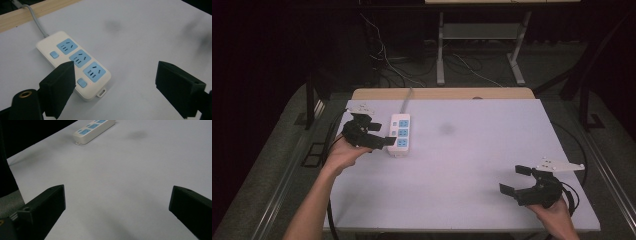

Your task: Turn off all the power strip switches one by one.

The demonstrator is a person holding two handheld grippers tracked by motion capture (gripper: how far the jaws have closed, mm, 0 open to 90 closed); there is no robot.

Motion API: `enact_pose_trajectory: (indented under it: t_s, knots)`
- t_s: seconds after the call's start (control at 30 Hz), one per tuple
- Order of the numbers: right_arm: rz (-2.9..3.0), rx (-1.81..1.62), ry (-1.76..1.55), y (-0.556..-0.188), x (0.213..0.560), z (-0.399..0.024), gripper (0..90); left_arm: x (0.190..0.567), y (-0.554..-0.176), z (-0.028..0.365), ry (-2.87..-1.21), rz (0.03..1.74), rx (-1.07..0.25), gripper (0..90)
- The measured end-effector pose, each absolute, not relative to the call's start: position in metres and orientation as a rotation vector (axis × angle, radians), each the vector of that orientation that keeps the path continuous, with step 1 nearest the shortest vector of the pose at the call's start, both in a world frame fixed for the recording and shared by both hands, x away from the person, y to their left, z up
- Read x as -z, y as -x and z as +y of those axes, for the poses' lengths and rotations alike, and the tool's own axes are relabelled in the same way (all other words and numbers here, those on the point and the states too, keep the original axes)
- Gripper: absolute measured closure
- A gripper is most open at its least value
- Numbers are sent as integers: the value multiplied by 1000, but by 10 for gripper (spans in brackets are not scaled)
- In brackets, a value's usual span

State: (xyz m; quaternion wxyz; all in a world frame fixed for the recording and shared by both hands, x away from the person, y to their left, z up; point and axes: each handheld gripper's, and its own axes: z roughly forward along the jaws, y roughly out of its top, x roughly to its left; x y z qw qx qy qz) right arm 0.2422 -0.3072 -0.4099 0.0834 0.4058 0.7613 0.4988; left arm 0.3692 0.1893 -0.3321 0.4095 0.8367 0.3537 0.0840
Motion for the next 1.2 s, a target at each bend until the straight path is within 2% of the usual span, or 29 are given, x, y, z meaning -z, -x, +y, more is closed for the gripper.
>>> enact_pose_trajectory:
  t_s: [0.17, 0.33, 1.03, 1.17, 1.2]
  knots:
    - [2270, -1491, -1215, -242, 410, -308, 5, 333, -378, 191, -2119, 902, -211, 201]
    - [2280, -1483, -1212, -243, 411, -307, 5, 335, -385, 191, -2118, 907, -212, 274]
    - [2280, -1478, -1211, -243, 412, -308, 5, 354, -407, 188, -2156, 922, -174, 479]
    - [2285, -1476, -1211, -243, 412, -308, 5, 358, -410, 186, -2151, 915, -164, 548]
    - [2289, -1476, -1208, -243, 412, -307, 5, 359, -410, 185, -2154, 915, -162, 588]
